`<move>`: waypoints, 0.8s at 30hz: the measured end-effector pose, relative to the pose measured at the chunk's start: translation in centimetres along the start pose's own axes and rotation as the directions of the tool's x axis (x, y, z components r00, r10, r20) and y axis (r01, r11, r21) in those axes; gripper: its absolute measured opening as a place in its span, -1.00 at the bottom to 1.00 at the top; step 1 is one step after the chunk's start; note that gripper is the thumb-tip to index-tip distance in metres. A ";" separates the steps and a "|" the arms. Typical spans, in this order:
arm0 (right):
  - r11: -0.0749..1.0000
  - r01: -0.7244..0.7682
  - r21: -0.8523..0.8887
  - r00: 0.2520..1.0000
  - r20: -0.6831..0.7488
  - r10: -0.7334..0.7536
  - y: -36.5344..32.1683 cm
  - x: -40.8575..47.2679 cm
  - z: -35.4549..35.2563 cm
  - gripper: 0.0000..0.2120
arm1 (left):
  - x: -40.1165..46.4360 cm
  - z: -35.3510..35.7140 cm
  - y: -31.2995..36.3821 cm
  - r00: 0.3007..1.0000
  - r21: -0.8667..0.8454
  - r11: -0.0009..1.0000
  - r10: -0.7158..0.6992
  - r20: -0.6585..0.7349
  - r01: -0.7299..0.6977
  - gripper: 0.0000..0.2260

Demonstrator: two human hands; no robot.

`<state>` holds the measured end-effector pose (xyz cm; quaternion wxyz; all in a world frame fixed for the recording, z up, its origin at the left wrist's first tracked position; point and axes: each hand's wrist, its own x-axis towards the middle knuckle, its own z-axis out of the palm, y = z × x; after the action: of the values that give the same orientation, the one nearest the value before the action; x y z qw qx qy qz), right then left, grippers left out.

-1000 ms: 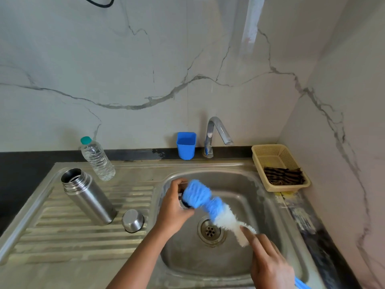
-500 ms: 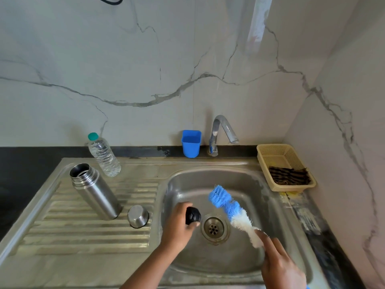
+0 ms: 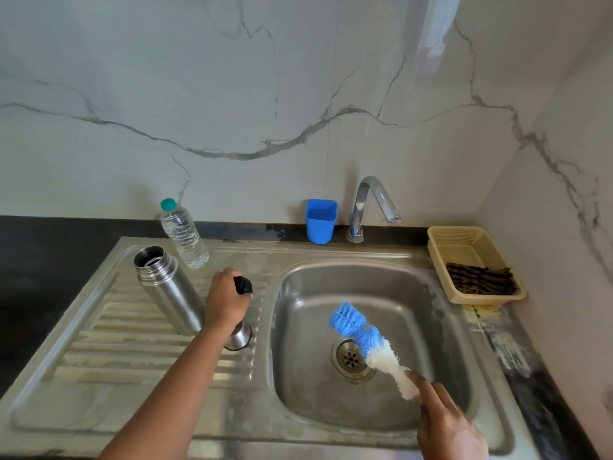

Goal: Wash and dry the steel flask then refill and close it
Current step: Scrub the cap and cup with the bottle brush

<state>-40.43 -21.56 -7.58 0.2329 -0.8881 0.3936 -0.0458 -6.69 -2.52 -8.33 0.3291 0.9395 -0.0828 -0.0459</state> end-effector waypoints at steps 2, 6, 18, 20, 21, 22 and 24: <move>1.000 0.021 0.021 1.000 0.009 -0.021 -0.1 -0.1 0.0 -0.18 | 0.3 0.2 -0.7 1.000 0.047 0.999 -0.013 0.028 0.012 -0.61; 0.995 0.065 0.075 0.998 -0.027 -0.063 -0.1 -0.1 -0.1 -0.18 | 0.6 0.7 -1.8 0.994 0.121 0.993 -0.014 0.111 0.001 -0.59; 0.994 0.082 0.070 0.995 -0.054 -0.078 -0.3 0.7 0.1 -0.19 | 0.4 0.3 -1.3 0.992 0.145 0.989 -0.017 0.121 -0.001 -0.48; 0.995 0.078 0.064 0.995 -0.064 -0.074 -0.7 0.9 -0.1 -0.24 | 0.1 0.0 -0.6 0.998 0.090 0.995 0.034 0.047 -0.038 -0.51; 0.995 0.075 0.059 0.995 -0.066 -0.071 -1.3 1.1 -0.3 -0.30 | 0.1 -0.1 -0.1 0.998 0.063 0.996 0.067 0.018 -0.068 -0.53; 0.996 0.070 0.055 0.995 -0.070 -0.066 -2.0 1.4 -0.5 -0.35 | 0.1 -0.1 0.5 0.995 0.033 0.995 0.098 0.001 -0.098 -0.55; 0.997 0.070 0.042 0.993 -0.097 -0.065 -3.6 2.3 -1.2 -0.40 | 0.2 -0.2 1.9 0.989 -0.029 0.988 0.149 -0.012 -0.149 -0.58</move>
<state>-36.74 -21.55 -5.08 0.2324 -0.8921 0.3729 -0.1049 -6.72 -3.89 -7.02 0.3461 0.9259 -0.1506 -0.0180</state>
